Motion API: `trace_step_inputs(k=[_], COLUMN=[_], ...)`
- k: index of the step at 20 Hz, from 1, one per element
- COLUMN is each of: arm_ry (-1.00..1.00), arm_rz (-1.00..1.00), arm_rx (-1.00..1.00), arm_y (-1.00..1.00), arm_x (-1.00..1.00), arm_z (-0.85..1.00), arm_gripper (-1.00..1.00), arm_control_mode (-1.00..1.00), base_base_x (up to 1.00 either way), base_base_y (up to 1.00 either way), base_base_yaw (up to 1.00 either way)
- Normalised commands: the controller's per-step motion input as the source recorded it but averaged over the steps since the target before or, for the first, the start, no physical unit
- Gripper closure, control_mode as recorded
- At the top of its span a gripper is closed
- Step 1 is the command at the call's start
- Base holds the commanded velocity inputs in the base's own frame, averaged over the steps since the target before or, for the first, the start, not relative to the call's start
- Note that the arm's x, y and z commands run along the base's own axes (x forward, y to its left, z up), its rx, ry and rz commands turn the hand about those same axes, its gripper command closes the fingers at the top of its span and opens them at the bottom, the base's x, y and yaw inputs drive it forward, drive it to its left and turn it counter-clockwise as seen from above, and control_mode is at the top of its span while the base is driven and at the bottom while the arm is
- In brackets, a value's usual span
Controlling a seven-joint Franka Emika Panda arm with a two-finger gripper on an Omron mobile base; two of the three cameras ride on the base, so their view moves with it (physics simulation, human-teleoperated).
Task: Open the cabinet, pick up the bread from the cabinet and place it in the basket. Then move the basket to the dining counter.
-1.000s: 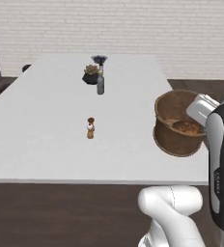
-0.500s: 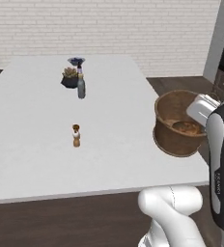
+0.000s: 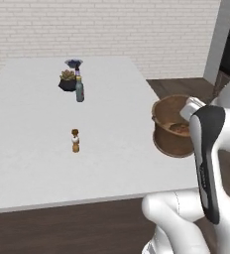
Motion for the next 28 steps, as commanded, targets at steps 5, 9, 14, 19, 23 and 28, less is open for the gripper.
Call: trace_step_inputs(k=[5,9,14,19,23,28], arm_ry=[0.00,0.00,0.02,0.05,0.07,0.02], arm_rz=[0.00,0.03,0.13,0.13,0.07,0.05], arm_rx=[0.00,0.00,0.00,0.00,0.00,0.00], arm_y=[-0.01,-0.10,-0.34,-0.20,-0.07,0.00], arm_x=[1.00,1.00,0.95,0.88,0.72,0.67], arm_z=[-0.52,-0.50,-0.43,-0.48,-0.40,-0.23], arm_gripper=[1.00,1.00,1.00,1.00,1.00,1.00], arm_control_mode=[-1.00,-1.00,-1.00,-1.00,-1.00,-1.00], base_base_x=[0.00,0.00,0.00,0.00,0.00,0.00], base_base_y=[0.00,0.00,0.00,0.00,0.00,0.00], base_base_yaw=[0.00,0.00,0.00,0.00,0.00,0.00])
